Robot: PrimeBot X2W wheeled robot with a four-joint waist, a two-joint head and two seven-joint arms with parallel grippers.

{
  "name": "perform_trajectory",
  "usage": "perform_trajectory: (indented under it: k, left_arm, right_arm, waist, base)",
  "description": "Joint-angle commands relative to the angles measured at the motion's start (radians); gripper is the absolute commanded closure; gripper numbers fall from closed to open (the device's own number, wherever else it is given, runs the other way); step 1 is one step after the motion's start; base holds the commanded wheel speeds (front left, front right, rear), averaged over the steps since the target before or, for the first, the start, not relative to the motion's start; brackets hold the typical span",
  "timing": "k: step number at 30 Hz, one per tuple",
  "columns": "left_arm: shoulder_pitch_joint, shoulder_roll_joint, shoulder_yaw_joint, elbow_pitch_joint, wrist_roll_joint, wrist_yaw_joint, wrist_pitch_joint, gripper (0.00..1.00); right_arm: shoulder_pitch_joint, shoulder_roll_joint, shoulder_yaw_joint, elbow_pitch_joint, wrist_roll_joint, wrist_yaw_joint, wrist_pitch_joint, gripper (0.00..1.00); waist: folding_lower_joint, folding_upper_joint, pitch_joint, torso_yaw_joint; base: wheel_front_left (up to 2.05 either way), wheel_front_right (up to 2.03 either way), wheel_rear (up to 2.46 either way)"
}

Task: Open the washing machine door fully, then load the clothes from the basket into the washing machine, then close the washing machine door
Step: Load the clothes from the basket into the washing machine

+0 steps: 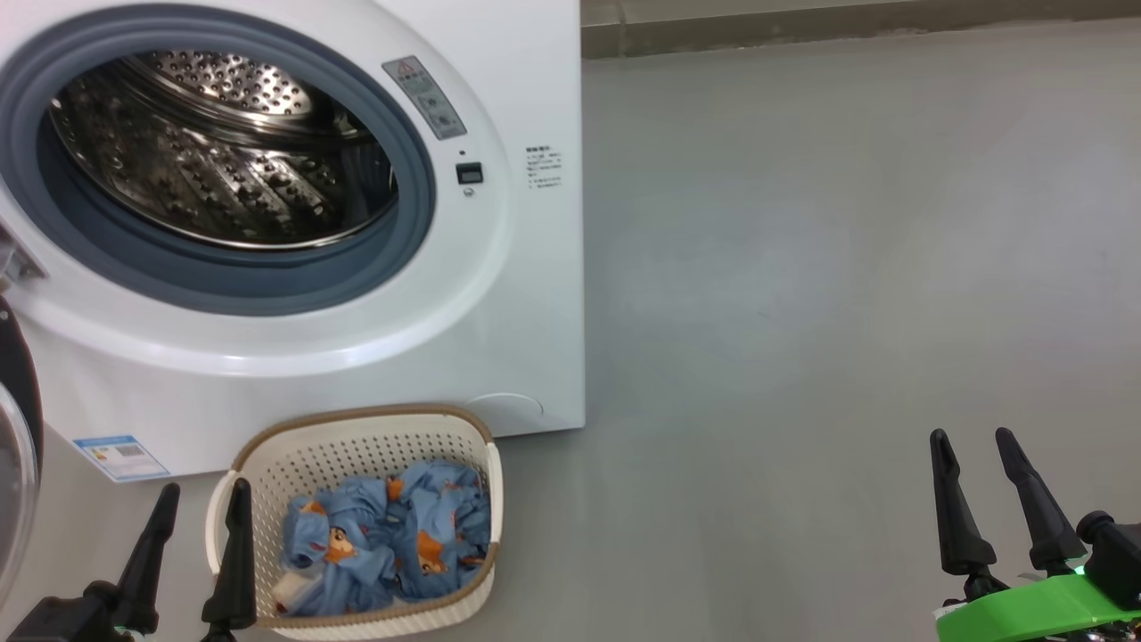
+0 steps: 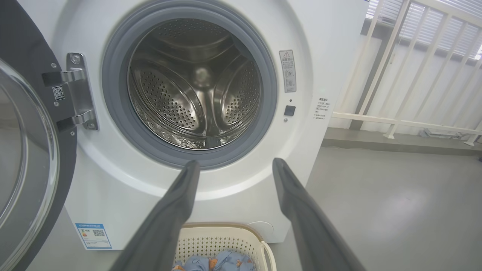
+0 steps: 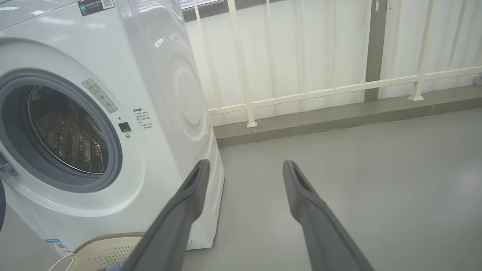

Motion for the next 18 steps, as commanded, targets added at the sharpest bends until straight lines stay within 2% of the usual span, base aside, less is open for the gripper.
perform_trajectory:
  k: [1, 10, 18]
  left_arm:
    - [-0.018, 0.03, 0.028, -0.023, -0.01, 0.002, -0.006, 0.0]
    - [-0.018, 0.03, 0.029, -0.027, -0.006, 0.002, -0.006, 0.0]
    - [-0.023, 0.017, 0.03, -0.018, 0.001, 0.002, -0.006, 0.0]
  right_arm:
    - [-0.002, -0.02, 0.026, -0.024, -0.006, 0.006, -0.009, 0.0]
    - [-0.001, -0.018, 0.027, -0.025, -0.003, 0.006, -0.009, 0.0]
    - [-0.004, -0.015, 0.024, -0.024, -0.001, 0.006, -0.009, 0.0]
  waist:
    - [0.0, 0.0, -0.001, 0.0]
    - [0.0, 0.0, 0.002, 0.0]
    - [0.0, 0.0, 0.012, 0.007]
  base:
    - [0.7, -1.6, 0.9]
    - [0.68, -1.3, 0.62]
    - [0.17, -0.17, 0.0]
